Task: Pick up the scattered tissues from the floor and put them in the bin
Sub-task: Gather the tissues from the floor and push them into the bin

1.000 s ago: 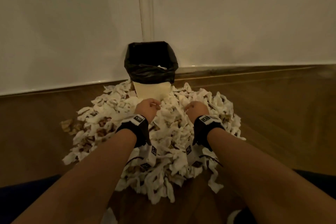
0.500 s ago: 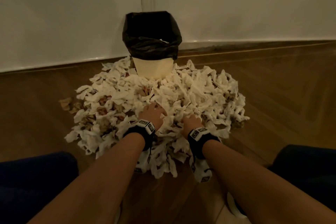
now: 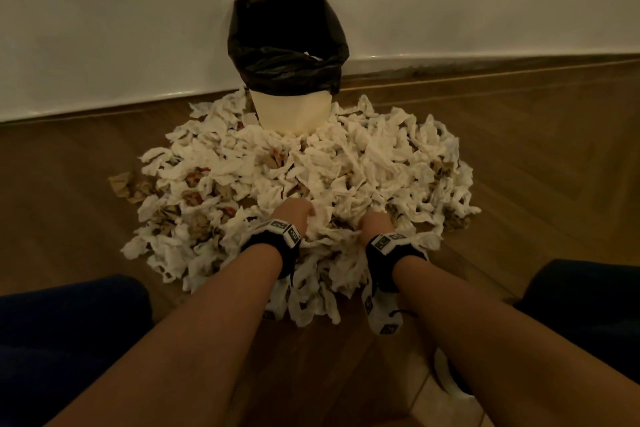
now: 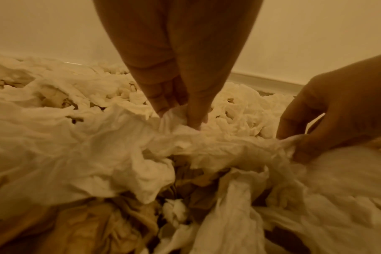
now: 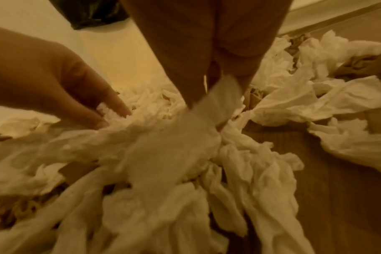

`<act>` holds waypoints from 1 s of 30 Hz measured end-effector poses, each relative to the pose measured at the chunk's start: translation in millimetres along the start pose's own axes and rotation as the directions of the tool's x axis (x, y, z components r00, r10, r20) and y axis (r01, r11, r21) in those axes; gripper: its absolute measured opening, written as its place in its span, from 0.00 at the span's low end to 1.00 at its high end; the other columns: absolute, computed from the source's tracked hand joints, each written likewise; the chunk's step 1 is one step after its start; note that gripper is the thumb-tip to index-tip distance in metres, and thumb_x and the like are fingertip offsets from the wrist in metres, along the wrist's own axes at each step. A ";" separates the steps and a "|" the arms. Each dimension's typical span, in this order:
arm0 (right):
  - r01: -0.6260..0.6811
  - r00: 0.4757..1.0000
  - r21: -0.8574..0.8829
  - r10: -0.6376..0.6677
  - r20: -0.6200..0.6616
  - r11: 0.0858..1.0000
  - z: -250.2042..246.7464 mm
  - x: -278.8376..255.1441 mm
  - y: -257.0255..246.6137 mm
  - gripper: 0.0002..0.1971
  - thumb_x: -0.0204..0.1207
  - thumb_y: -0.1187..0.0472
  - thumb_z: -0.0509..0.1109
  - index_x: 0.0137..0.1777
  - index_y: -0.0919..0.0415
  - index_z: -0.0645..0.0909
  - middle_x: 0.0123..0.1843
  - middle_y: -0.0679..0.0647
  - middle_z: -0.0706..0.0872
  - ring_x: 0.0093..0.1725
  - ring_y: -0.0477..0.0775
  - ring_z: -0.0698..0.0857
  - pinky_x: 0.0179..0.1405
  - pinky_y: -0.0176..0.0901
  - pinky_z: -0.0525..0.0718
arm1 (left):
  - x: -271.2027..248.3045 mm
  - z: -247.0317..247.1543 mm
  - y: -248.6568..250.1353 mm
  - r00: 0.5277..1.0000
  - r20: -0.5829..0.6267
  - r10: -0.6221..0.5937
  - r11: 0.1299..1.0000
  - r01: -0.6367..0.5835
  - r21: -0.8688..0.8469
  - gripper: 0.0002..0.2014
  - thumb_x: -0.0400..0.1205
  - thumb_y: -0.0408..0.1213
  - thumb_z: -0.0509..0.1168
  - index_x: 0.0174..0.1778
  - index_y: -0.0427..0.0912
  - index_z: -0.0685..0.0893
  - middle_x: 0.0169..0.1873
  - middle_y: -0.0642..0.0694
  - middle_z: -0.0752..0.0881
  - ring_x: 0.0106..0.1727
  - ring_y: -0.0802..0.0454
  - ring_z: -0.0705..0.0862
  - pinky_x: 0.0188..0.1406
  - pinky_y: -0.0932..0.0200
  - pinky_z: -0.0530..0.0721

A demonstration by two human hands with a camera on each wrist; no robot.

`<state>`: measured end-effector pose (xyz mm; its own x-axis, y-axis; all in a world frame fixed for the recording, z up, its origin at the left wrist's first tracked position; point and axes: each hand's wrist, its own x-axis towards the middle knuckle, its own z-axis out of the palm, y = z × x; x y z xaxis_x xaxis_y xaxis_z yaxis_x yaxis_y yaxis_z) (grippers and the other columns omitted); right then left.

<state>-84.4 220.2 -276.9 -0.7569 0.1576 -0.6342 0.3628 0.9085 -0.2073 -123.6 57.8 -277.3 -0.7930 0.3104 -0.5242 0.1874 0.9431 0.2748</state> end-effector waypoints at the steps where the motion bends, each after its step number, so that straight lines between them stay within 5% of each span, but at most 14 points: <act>1: -0.015 1.000 0.033 0.016 -0.014 0.999 -4.3 1.1 2.2 0.13 0.83 0.67 0.57 0.57 0.69 0.82 0.52 0.61 0.84 0.58 0.61 0.83 0.50 0.43 0.80 | 0.4 -1.1 -1.7 1.000 -0.024 -0.008 0.999 0.007 -0.038 0.19 0.83 0.25 0.58 0.69 0.42 0.77 0.70 0.39 0.77 0.67 0.43 0.78 0.61 0.55 0.77; 4: -0.067 0.995 0.210 0.081 -0.059 0.975 -22.1 5.3 13.5 0.13 0.81 0.63 0.64 0.61 0.64 0.84 0.61 0.60 0.85 0.60 0.60 0.83 0.55 0.43 0.80 | 0.9 -5.8 -7.4 0.991 -0.132 -0.034 0.986 0.012 -0.166 0.19 0.82 0.32 0.62 0.70 0.43 0.74 0.63 0.37 0.81 0.60 0.40 0.81 0.48 0.56 0.75; 7: -0.048 0.987 0.465 0.112 -0.111 0.884 -41.5 3.5 29.8 0.13 0.77 0.61 0.70 0.61 0.62 0.85 0.61 0.59 0.86 0.59 0.59 0.83 0.50 0.40 0.77 | -2.7 -15.0 -7.9 0.981 -0.180 -0.066 0.973 0.023 -0.230 0.21 0.80 0.36 0.65 0.70 0.38 0.76 0.62 0.37 0.82 0.61 0.39 0.80 0.53 0.54 0.75; 11: -0.021 0.984 0.674 0.134 -0.116 0.739 -50.9 0.9 33.5 0.12 0.75 0.60 0.73 0.57 0.60 0.87 0.57 0.58 0.87 0.52 0.55 0.83 0.49 0.40 0.78 | -5.9 -25.2 -7.0 0.969 -0.209 -0.131 0.934 0.050 -0.355 0.07 0.80 0.35 0.65 0.45 0.38 0.87 0.44 0.40 0.86 0.51 0.39 0.82 0.42 0.59 0.76; 13: 0.018 0.979 0.793 0.151 -0.138 0.608 -56.6 -4.9 27.7 0.13 0.73 0.63 0.74 0.57 0.63 0.86 0.56 0.59 0.87 0.52 0.55 0.83 0.50 0.41 0.79 | -9.7 -36.1 -7.1 0.963 -0.216 -0.161 0.911 0.060 -0.409 0.10 0.81 0.37 0.66 0.53 0.39 0.88 0.55 0.43 0.86 0.58 0.42 0.83 0.50 0.58 0.79; 15: 0.058 0.980 0.922 0.155 -0.126 0.384 -64.7 -13.5 20.0 0.15 0.73 0.69 0.74 0.60 0.68 0.84 0.59 0.63 0.86 0.49 0.55 0.83 0.49 0.43 0.82 | -12.4 -50.8 -7.1 0.962 -0.208 -0.176 0.914 0.081 -0.397 0.13 0.82 0.40 0.64 0.59 0.40 0.87 0.61 0.41 0.84 0.60 0.43 0.82 0.52 0.57 0.78; 19: 0.034 0.998 0.999 0.056 -0.036 0.037 -80.4 -34.5 7.5 0.18 0.76 0.73 0.68 0.66 0.72 0.78 0.65 0.69 0.81 0.52 0.61 0.83 0.59 0.55 0.81 | -17.4 -69.3 -10.2 0.946 -0.179 -0.271 0.872 0.162 -0.463 0.14 0.84 0.43 0.61 0.48 0.34 0.83 0.49 0.33 0.84 0.43 0.42 0.81 0.42 0.56 0.75; 23: 0.041 0.999 0.995 0.024 -0.039 -0.086 -92.2 -50.1 1.1 0.21 0.78 0.73 0.65 0.71 0.69 0.73 0.61 0.66 0.83 0.41 0.54 0.87 0.47 0.42 0.84 | -24.7 -75.8 -21.4 0.915 -0.171 -0.365 0.630 0.107 -0.769 0.14 0.82 0.37 0.63 0.58 0.32 0.84 0.56 0.33 0.85 0.56 0.36 0.83 0.57 0.47 0.82; 26: 0.052 0.999 0.998 0.016 -0.051 -0.043 -99.6 -58.8 -4.0 0.23 0.79 0.70 0.66 0.74 0.66 0.71 0.69 0.63 0.79 0.60 0.61 0.82 0.56 0.44 0.81 | -32.9 -86.0 -24.6 0.910 -0.088 -0.404 0.420 0.099 -0.902 0.15 0.82 0.37 0.65 0.61 0.33 0.83 0.60 0.32 0.83 0.61 0.32 0.81 0.61 0.36 0.81; 28: 0.060 0.998 0.997 0.009 -0.059 -0.058 -104.2 -63.9 -6.9 0.24 0.79 0.70 0.65 0.75 0.66 0.69 0.68 0.62 0.79 0.61 0.63 0.82 0.50 0.40 0.84 | -38.6 -93.0 -24.4 0.918 -0.044 -0.393 0.290 0.078 -0.954 0.17 0.83 0.34 0.64 0.66 0.32 0.79 0.64 0.31 0.81 0.64 0.28 0.79 0.62 0.35 0.80; 30: 0.068 0.998 0.994 -0.008 -0.069 -0.088 -107.2 -67.1 -8.7 0.24 0.80 0.71 0.64 0.76 0.67 0.69 0.69 0.64 0.79 0.54 0.61 0.84 0.39 0.36 0.84 | -41.4 -97.2 -24.8 0.918 -0.058 -0.393 0.295 0.066 -0.953 0.19 0.83 0.30 0.61 0.70 0.30 0.74 0.67 0.31 0.78 0.66 0.30 0.78 0.60 0.41 0.81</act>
<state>-95.1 243.2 -152.6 -0.7955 0.1764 -0.5797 0.4568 -0.4539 -0.7651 -151.8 9.9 -184.0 -0.8353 -0.0925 -0.5420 -0.5493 0.1850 0.8149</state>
